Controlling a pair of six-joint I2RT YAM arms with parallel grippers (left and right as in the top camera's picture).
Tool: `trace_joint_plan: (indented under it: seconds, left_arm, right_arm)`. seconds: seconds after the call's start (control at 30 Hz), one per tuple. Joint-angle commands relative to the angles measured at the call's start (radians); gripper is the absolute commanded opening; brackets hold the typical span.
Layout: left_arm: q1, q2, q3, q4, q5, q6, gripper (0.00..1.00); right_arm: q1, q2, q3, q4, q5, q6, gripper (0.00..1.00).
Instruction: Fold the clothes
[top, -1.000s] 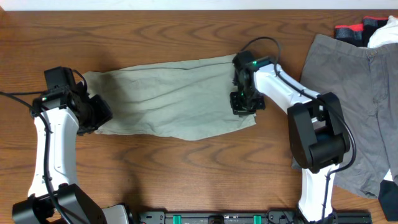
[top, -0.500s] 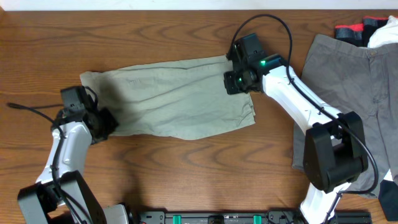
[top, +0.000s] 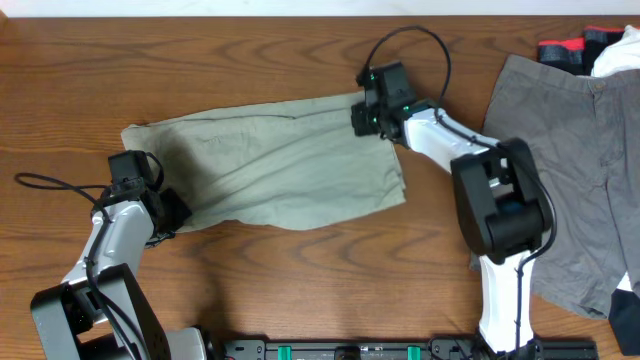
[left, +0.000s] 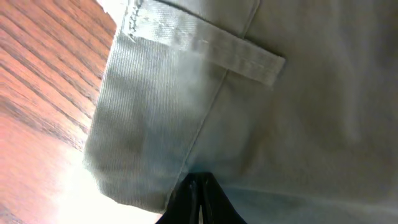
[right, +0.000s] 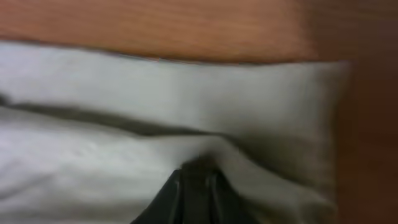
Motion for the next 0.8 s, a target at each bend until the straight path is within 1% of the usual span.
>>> trace_joint_plan:
  seconds: [0.0,0.1,0.2,0.27,0.3,0.4,0.5,0.6,0.67,0.77]
  left_arm:
    - [-0.001,0.007,-0.005,0.002,-0.034,-0.005,0.06]
    - [-0.001,0.007,-0.005,0.005,-0.035,0.004,0.06]
    - [-0.001,0.006,-0.004,0.009,-0.034,0.004,0.06]
    - [-0.001,0.004,0.002,0.009,-0.034,0.009,0.06]
    - [-0.001,0.002,0.007,0.008,-0.033,0.024,0.06]
    - [-0.001,-0.017,0.044,-0.031,-0.005,0.047,0.06]
    - [-0.001,-0.05,0.095,-0.079,0.076,0.068,0.08]
    - [-0.001,-0.098,0.144,-0.109,0.193,0.092,0.11]
    - [-0.001,-0.135,0.165,-0.105,0.291,0.094,0.12]
    - [-0.004,-0.172,0.169,-0.063,0.415,0.094,0.12]
  right_arm:
    - [-0.042,0.057,-0.01,-0.01,0.098,0.028,0.13]
    - [-0.09,0.057,-0.01,-0.022,0.191,0.055,0.13]
    - [-0.153,0.049,-0.006,-0.055,0.169,0.055,0.11]
    - [-0.193,0.031,-0.006,-0.091,0.082,0.048,0.1]
    - [-0.208,0.018,-0.006,-0.106,0.03,0.031,0.11]
    - [-0.249,-0.043,-0.006,-0.143,-0.185,-0.066,0.16]
    - [-0.269,-0.127,-0.007,-0.177,-0.381,-0.166,0.18]
    - [-0.267,-0.213,-0.007,-0.219,-0.535,-0.197,0.19]
    - [-0.251,-0.254,-0.006,-0.25,-0.588,-0.197,0.19]
    - [-0.209,-0.288,-0.007,-0.328,-0.597,-0.203,0.2]
